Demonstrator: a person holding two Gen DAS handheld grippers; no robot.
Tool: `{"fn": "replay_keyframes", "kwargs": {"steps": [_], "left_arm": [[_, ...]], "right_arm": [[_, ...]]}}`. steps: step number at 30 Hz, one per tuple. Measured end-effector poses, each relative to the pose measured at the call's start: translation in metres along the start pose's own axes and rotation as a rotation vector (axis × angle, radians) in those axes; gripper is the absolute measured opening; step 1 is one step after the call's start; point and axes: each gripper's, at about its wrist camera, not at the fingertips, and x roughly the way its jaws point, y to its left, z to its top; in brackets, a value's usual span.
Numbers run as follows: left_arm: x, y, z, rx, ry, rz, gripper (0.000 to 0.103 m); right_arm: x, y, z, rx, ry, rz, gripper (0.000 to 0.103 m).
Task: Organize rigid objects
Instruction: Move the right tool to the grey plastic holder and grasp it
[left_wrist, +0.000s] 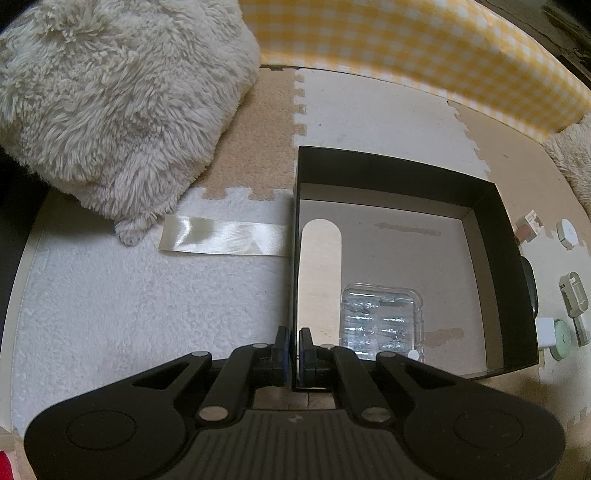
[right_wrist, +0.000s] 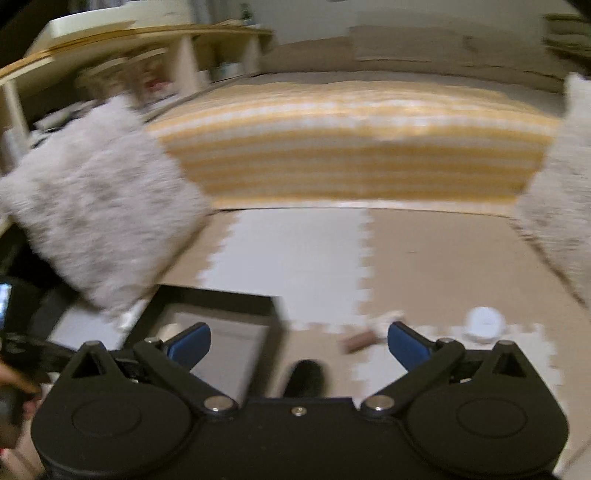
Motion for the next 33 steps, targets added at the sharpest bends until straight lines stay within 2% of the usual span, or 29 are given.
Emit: {"fn": "replay_keyframes", "kwargs": {"steps": [4,8,14,18,19,21,22,25,27,33], "left_arm": [[0.0,0.0,0.0,0.001,0.001,0.001,0.004],[0.002,-0.001,0.0,0.002,0.002,0.004,0.004],[0.002,-0.001,0.0,0.002,0.002,0.004,0.004],[0.002,-0.001,0.0,0.003,0.003,0.004,0.004],[0.002,-0.001,0.0,0.003,0.002,0.005,0.004],[0.002,-0.001,0.0,0.003,0.002,0.005,0.004],[0.002,-0.001,0.0,0.003,0.003,0.006,0.004],[0.003,-0.002,-0.001,0.008,0.003,0.01,0.004],[0.003,-0.002,-0.002,0.006,0.003,0.009,0.004],[0.003,-0.002,-0.002,0.006,0.004,0.01,0.004]], "right_arm": [[0.004,-0.036,-0.004,0.032,-0.012,-0.112,0.103],[0.02,-0.076,-0.012,0.069,0.018,-0.215,0.103],[0.044,-0.115,-0.028,0.071,0.12,-0.256,0.103],[0.054,-0.124,-0.034,0.021,0.223,-0.23,0.102],[0.056,-0.124,-0.036,0.014,0.26,-0.234,0.098],[0.061,-0.129,-0.041,0.005,0.323,-0.232,0.082],[0.064,-0.132,-0.043,0.008,0.365,-0.226,0.08],[0.073,-0.139,-0.051,0.032,0.464,-0.215,0.065],[0.077,-0.14,-0.053,0.034,0.495,-0.218,0.051],[0.083,-0.135,-0.056,0.025,0.519,-0.182,0.026]]}}
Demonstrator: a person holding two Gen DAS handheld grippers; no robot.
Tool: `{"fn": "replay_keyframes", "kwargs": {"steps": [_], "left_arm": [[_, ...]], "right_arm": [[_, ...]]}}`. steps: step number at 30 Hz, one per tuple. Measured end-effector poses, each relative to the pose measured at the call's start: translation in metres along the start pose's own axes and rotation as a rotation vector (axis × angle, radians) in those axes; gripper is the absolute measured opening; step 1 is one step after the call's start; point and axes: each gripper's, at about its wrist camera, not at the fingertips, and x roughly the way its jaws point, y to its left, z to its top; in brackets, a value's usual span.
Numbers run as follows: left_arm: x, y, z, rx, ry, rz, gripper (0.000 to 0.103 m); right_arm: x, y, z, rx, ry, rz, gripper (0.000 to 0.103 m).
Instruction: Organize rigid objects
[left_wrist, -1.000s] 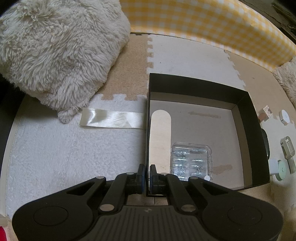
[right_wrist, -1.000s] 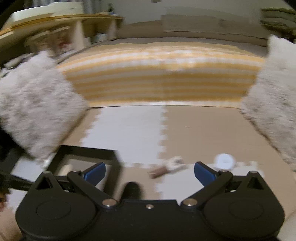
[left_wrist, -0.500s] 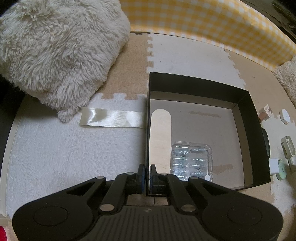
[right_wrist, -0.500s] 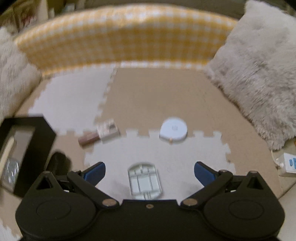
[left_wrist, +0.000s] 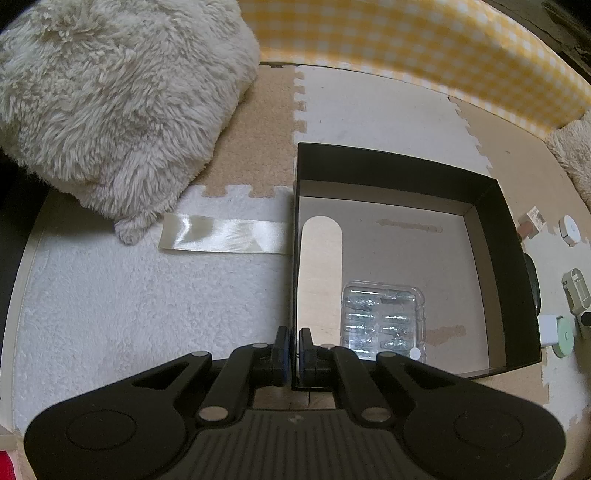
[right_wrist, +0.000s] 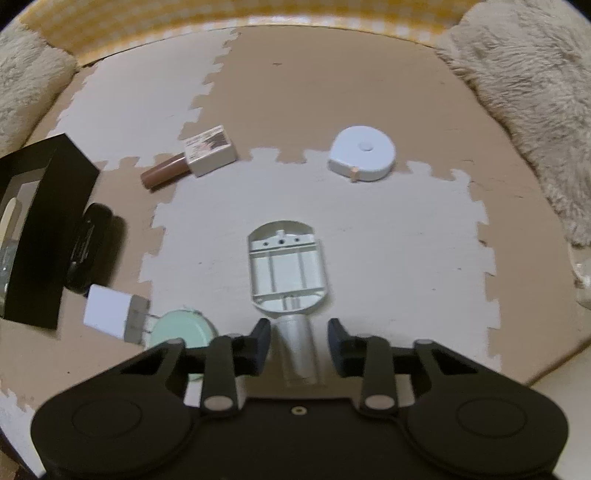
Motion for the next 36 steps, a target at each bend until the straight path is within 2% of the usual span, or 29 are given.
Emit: {"fn": "replay_keyframes", "kwargs": {"steps": [2,10,15,25,26,29,31,34,35,36], "left_arm": [[0.0,0.0,0.0,0.0,0.0,0.0,0.004],[0.0,0.0,0.0,0.0,0.0,0.0,0.004],[0.0,-0.002,0.001,0.008,-0.003,0.006,0.004],[-0.001,-0.004,0.001,0.012,-0.005,0.013,0.005],[-0.001,-0.004,0.001,0.013,-0.005,0.013,0.005],[-0.001,-0.004,0.001,0.013,-0.005,0.014,0.005],[-0.001,-0.004,0.001,0.014,-0.006,0.015,0.005],[-0.001,-0.004,0.001,0.013,-0.005,0.014,0.005],[-0.001,-0.004,0.001,0.013,-0.005,0.014,0.005],[-0.001,-0.004,0.001,0.012,-0.005,0.014,0.005]], "right_arm": [[0.002,0.003,0.0,-0.012,0.004,-0.009,0.019],[0.003,0.007,0.001,-0.018,-0.021,-0.02,0.018],[-0.008,0.007,0.003,0.025,-0.089,0.0,0.017],[-0.047,0.026,0.005,0.092,-0.276,0.142,0.014],[-0.051,0.03,0.005,0.092,-0.294,0.161,0.001],[-0.061,0.037,0.004,0.099,-0.331,0.202,0.0],[-0.063,0.041,0.004,0.085,-0.334,0.188,0.0],[-0.056,0.042,0.003,0.062,-0.293,0.158,0.0],[-0.054,0.041,0.002,0.056,-0.268,0.165,0.003],[-0.051,0.041,0.001,0.046,-0.242,0.17,0.01]]}}
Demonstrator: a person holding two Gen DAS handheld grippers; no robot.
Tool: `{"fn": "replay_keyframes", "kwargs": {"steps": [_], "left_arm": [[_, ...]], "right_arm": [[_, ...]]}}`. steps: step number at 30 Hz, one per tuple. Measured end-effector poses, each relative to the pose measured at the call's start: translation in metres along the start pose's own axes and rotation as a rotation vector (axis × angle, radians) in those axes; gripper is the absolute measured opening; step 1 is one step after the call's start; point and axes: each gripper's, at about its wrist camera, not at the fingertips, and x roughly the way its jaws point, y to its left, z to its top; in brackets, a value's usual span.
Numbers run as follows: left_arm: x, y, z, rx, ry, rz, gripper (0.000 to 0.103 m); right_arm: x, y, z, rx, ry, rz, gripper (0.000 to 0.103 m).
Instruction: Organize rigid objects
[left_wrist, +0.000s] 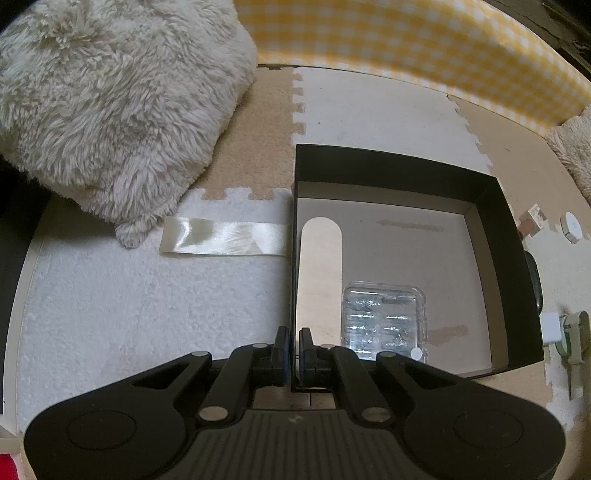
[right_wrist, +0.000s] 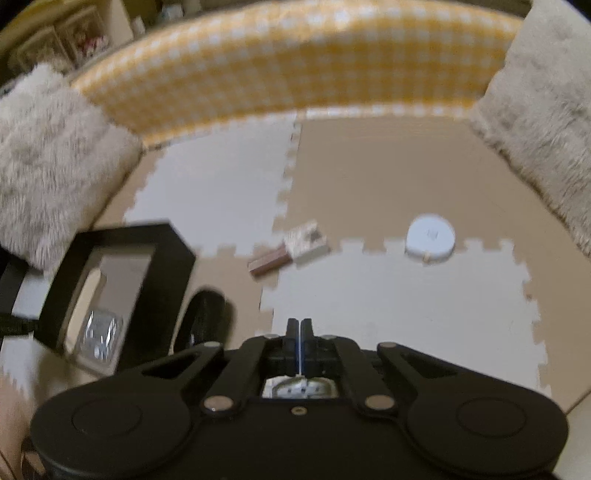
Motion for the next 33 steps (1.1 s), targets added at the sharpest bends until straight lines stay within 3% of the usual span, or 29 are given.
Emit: {"fn": "replay_keyframes", "kwargs": {"steps": [3,9,13,16,19,23,27,33], "left_arm": [[0.0,0.0,0.0,-0.001,-0.001,-0.001,0.005],[0.0,0.001,-0.002,-0.007,-0.005,-0.004,0.005],[-0.001,0.001,-0.002,-0.011,-0.008,-0.005,0.005],[-0.001,0.001,-0.002,-0.016,-0.009,-0.007,0.005],[-0.001,0.0,-0.002,-0.011,-0.011,-0.005,0.005],[-0.001,0.0,-0.001,-0.01,-0.01,-0.003,0.005],[-0.001,-0.001,-0.002,-0.008,-0.007,-0.002,0.005],[-0.001,0.0,-0.002,-0.008,-0.006,-0.003,0.005]], "right_arm": [[0.006,0.005,-0.009,-0.052,0.078,-0.01,0.028],[0.006,0.005,-0.031,-0.093,0.201,-0.02,0.041],[0.018,0.008,-0.038,-0.115,0.283,-0.033,0.043],[0.022,0.012,-0.04,-0.128,0.301,-0.03,0.042],[0.031,0.013,-0.043,-0.152,0.343,-0.093,0.043],[0.028,0.009,-0.042,-0.13,0.323,-0.103,0.042],[0.014,0.005,-0.038,-0.104,0.244,-0.115,0.054],[0.032,0.002,-0.044,-0.082,0.351,-0.12,0.066]]}}
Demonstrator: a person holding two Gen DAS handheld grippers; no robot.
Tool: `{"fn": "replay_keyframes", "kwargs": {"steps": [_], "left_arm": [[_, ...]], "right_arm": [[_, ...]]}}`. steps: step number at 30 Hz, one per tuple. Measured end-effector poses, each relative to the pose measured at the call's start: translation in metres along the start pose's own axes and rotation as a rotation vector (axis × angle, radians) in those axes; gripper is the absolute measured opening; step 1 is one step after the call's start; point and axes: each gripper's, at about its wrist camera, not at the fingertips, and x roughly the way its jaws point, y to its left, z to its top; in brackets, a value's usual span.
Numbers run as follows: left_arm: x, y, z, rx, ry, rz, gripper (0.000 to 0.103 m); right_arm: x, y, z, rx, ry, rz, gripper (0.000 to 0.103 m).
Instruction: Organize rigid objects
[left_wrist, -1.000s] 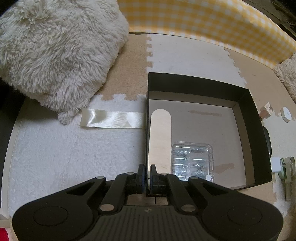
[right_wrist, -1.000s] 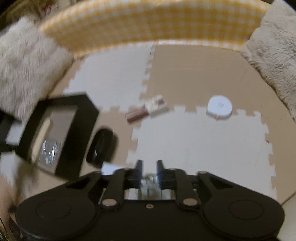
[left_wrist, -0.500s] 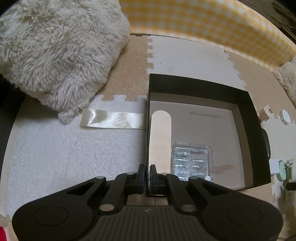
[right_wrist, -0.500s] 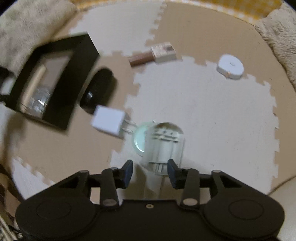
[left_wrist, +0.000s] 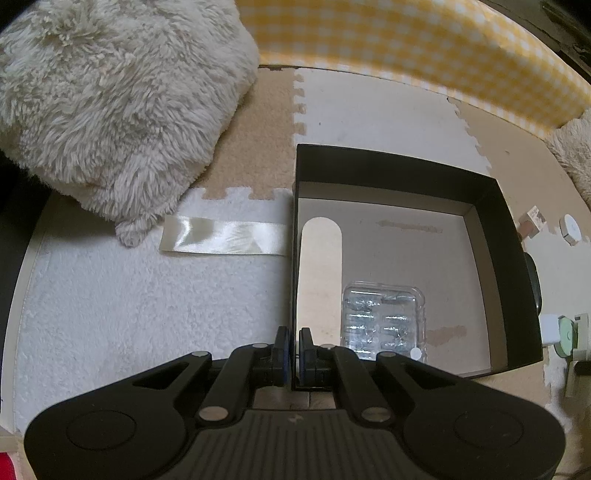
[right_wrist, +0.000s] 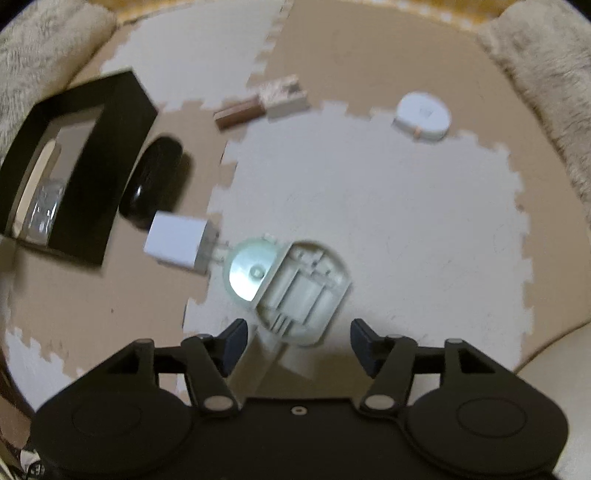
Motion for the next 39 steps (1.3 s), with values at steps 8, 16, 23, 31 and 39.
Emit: {"fn": "replay_keyframes", "kwargs": {"steps": [8,16,23,31,39], "left_arm": [[0.0,0.0,0.0,0.0,0.0,0.0,0.005],[0.0,0.0,0.0,-0.002,0.0,-0.001,0.005],[0.0,-0.001,0.0,0.001,0.0,0.002,0.005],[0.0,-0.001,0.0,0.003,0.001,0.003,0.005],[0.0,-0.002,0.0,0.005,0.002,0.003,0.004]], "right_arm": [[0.018,-0.001,0.001,0.041,0.037,0.018,0.046],[0.01,-0.004,0.003,0.039,-0.028,0.005,0.044],[-0.006,-0.007,0.006,0.051,-0.126,-0.029,0.044],[-0.048,0.012,0.011,-0.001,-0.317,0.008,0.044],[-0.098,0.083,0.027,-0.113,-0.503,0.167,0.044]]}}
